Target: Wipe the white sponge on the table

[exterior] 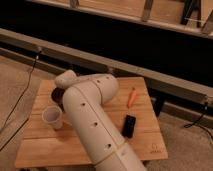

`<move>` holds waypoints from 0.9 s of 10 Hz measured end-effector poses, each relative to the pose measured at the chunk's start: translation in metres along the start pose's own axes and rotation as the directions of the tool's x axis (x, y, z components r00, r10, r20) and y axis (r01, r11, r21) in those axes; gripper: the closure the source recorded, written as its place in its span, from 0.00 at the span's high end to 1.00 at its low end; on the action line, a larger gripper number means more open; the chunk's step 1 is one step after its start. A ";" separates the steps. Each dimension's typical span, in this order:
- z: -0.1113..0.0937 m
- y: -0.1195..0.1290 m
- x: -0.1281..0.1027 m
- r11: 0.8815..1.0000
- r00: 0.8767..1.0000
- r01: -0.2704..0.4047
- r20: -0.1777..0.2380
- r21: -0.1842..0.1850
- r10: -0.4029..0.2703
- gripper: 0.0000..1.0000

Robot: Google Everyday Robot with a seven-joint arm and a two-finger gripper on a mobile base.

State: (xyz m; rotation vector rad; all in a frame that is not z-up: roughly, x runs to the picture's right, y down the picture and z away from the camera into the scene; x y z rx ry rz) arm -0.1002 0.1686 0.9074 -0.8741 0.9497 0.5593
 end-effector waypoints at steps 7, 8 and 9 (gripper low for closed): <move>-0.022 -0.006 0.007 1.000 0.999 -0.002 0.048 0.005 0.002 0.04; -0.031 0.001 0.010 1.000 0.998 0.014 0.059 0.001 -0.014 0.10; -0.044 0.007 0.016 1.000 0.996 0.030 0.079 -0.005 -0.029 0.25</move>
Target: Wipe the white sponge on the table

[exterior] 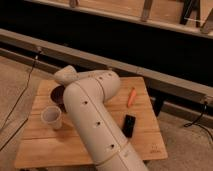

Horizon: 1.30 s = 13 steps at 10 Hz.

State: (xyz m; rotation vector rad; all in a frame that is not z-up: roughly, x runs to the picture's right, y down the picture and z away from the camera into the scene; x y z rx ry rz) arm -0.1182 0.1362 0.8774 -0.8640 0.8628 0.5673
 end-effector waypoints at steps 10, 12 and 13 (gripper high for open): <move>-0.060 0.025 0.082 1.000 0.999 0.023 0.047 0.019 -0.024 0.62; -0.056 0.028 0.095 1.000 0.999 0.008 0.044 0.012 -0.008 0.62; -0.049 0.024 0.101 1.000 0.999 -0.014 0.031 0.010 0.013 0.62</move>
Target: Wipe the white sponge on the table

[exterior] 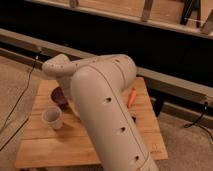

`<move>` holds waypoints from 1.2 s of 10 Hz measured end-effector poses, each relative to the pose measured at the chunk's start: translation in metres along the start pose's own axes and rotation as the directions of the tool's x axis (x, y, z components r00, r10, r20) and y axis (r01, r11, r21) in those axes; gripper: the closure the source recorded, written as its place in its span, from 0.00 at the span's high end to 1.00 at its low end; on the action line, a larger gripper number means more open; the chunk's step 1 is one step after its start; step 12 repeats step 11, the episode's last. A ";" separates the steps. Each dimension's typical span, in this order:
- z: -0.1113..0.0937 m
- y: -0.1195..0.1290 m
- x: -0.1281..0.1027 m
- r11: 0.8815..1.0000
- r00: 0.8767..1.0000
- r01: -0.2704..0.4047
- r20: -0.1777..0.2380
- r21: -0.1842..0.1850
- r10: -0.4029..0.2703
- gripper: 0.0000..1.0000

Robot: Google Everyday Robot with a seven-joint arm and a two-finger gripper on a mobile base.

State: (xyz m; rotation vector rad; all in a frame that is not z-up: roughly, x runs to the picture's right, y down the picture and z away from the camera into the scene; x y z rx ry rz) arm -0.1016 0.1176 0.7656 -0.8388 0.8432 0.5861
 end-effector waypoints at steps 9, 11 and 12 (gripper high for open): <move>0.004 -0.010 0.001 0.997 0.997 -0.079 0.023 -0.011 0.080 0.62; 0.004 -0.011 0.002 0.997 0.996 -0.081 0.023 -0.011 0.081 0.62; 0.004 -0.011 0.002 0.997 0.996 -0.081 0.023 -0.011 0.081 0.62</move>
